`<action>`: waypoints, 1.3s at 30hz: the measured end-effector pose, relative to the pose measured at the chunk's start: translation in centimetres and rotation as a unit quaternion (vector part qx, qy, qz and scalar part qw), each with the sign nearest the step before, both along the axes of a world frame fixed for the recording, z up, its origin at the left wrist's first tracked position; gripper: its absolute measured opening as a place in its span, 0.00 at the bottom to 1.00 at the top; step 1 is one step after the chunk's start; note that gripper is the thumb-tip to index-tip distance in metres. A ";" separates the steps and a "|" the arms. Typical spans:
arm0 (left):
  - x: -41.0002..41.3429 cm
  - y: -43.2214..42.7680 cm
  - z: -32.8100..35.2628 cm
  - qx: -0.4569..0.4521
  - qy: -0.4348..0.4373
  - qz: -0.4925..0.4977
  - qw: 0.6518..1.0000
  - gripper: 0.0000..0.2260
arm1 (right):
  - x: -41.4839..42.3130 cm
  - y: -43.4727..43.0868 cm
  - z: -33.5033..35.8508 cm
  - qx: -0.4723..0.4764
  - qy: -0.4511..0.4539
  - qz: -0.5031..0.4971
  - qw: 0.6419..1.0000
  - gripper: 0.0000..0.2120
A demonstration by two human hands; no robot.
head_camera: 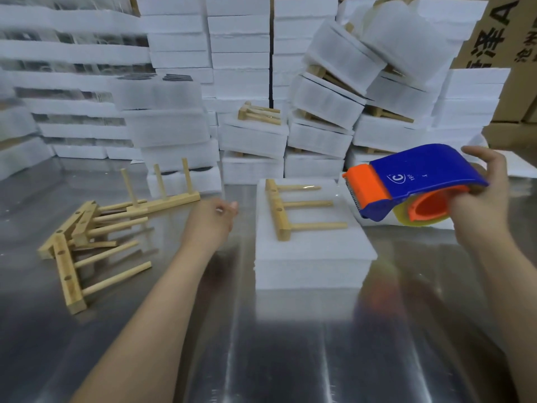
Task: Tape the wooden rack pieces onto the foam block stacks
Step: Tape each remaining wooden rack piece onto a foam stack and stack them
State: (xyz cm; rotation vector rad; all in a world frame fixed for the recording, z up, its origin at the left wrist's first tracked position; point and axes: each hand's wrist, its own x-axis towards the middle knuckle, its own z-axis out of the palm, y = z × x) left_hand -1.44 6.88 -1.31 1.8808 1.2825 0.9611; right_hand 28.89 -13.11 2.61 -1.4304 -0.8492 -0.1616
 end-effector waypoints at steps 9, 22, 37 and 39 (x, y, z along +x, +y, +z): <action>2.8 -3.5 -1.2 0.120 0.331 0.005 0.936 0.06 | -0.5 -0.3 0.2 -0.003 0.012 0.013 1.000 0.28; 7.8 -5.3 6.2 0.199 0.219 -0.129 0.946 0.16 | 0.6 0.8 -0.4 -0.019 0.032 0.002 0.999 0.26; 9.1 -5.7 5.1 0.177 0.377 -0.312 0.854 0.47 | 1.7 0.7 0.1 -0.070 0.018 0.023 0.997 0.28; 9.1 -5.6 4.9 0.184 0.387 -0.307 0.850 0.46 | 1.8 0.6 0.2 -0.060 0.014 0.019 0.998 0.27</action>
